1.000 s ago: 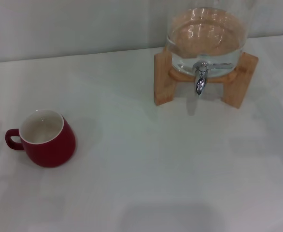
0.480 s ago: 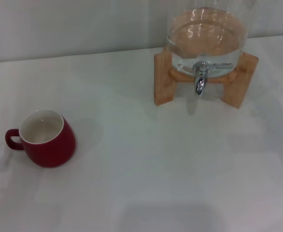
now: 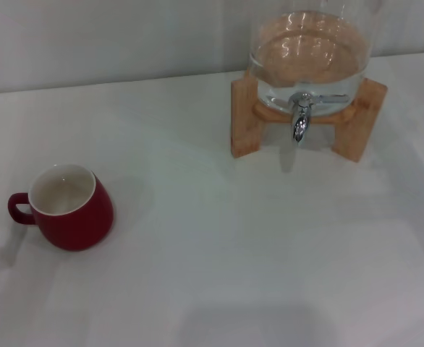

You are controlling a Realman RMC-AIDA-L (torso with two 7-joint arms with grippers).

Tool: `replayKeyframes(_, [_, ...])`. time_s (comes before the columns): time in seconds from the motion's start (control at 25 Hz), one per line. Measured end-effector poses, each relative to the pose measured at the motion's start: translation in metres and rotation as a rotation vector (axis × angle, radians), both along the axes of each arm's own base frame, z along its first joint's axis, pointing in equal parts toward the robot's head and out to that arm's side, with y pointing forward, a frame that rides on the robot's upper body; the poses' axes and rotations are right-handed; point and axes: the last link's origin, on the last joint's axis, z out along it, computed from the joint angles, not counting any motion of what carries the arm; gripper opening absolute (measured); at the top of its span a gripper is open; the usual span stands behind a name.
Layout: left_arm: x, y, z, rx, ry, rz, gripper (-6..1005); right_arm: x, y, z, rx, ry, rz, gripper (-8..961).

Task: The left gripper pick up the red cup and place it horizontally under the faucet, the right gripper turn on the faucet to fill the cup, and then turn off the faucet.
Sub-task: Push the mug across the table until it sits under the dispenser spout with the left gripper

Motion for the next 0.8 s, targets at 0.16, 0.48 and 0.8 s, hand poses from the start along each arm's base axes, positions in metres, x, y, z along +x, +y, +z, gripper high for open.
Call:
replayKeyframes(0.16, [-0.001, -0.004, -0.003, -0.016, 0.004, 0.004, 753, -0.001, 0.002, 0.001, -0.002, -0.002, 0.0, 617])
replayKeyframes(0.48, [-0.002, -0.009, -0.008, -0.04, 0.007, 0.003, 753, -0.003, 0.006, 0.002, -0.004, -0.004, 0.003, 617])
replayKeyframes(0.8, [-0.006, -0.012, -0.009, -0.052, 0.013, 0.026, 753, -0.004, 0.008, 0.001, -0.007, -0.006, 0.007, 617])
